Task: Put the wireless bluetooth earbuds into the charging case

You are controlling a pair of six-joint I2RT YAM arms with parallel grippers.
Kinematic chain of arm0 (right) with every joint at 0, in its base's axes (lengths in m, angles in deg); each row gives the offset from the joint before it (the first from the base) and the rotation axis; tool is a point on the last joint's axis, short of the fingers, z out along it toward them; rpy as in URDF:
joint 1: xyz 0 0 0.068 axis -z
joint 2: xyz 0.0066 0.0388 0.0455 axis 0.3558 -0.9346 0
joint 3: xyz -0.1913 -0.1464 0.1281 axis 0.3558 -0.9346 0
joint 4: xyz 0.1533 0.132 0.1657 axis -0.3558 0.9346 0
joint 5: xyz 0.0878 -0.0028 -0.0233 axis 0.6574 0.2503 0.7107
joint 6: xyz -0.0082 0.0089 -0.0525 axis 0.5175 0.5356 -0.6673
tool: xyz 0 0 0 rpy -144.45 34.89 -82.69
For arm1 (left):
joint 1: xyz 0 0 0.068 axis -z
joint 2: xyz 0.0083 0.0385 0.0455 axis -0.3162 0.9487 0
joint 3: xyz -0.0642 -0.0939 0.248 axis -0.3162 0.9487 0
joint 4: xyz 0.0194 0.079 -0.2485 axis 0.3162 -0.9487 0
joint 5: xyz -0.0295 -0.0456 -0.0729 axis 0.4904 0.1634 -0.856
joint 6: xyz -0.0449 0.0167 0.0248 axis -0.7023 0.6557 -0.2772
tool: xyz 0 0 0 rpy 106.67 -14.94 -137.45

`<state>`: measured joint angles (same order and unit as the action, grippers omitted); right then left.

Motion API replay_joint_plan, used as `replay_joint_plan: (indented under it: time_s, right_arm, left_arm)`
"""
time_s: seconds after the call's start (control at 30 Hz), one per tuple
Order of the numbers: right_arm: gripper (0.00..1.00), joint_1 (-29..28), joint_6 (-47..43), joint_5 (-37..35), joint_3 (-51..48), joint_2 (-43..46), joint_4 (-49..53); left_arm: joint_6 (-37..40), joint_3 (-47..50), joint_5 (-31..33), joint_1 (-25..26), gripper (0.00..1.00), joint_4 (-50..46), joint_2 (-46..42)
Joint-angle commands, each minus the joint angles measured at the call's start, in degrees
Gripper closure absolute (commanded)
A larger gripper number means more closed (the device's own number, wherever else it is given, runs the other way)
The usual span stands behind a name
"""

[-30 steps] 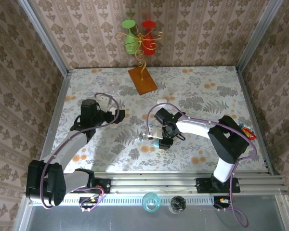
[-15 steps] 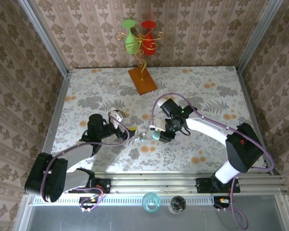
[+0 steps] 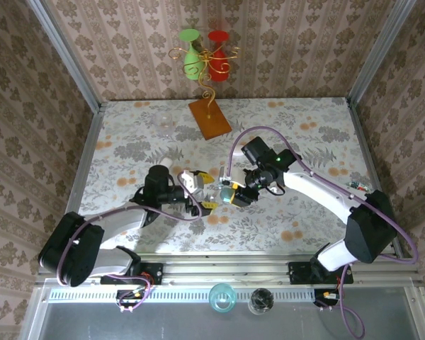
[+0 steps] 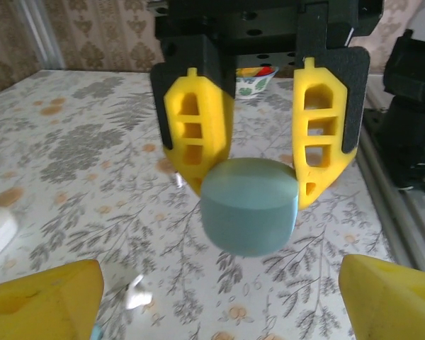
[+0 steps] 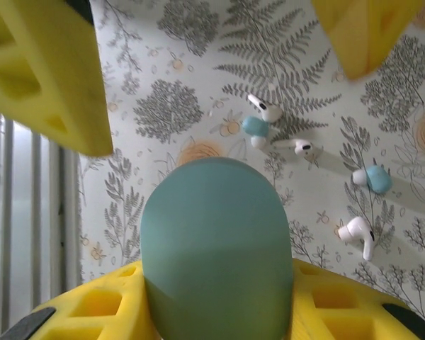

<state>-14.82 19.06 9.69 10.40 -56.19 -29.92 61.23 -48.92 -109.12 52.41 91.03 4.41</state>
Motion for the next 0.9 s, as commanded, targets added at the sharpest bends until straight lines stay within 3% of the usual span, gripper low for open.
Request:
replay_joint_plan:
  time_s: [0.0,0.37,0.87]
  right_arm:
    - [0.71,-0.11,0.05,4.59,2.09,1.97,0.82]
    - [0.72,-0.2,0.18,4.75,1.0,3.21,-2.32]
    - [0.73,0.05,-0.34,1.4,-0.27,2.95,-1.36]
  left_arm:
    - [0.41,-2.62,-2.51,1.64,0.16,-1.89,1.84]
    - [-9.78,-3.83,-3.7,3.8,0.31,11.02,8.85]
    - [-7.13,-4.54,-4.32,4.52,0.38,7.22,7.63]
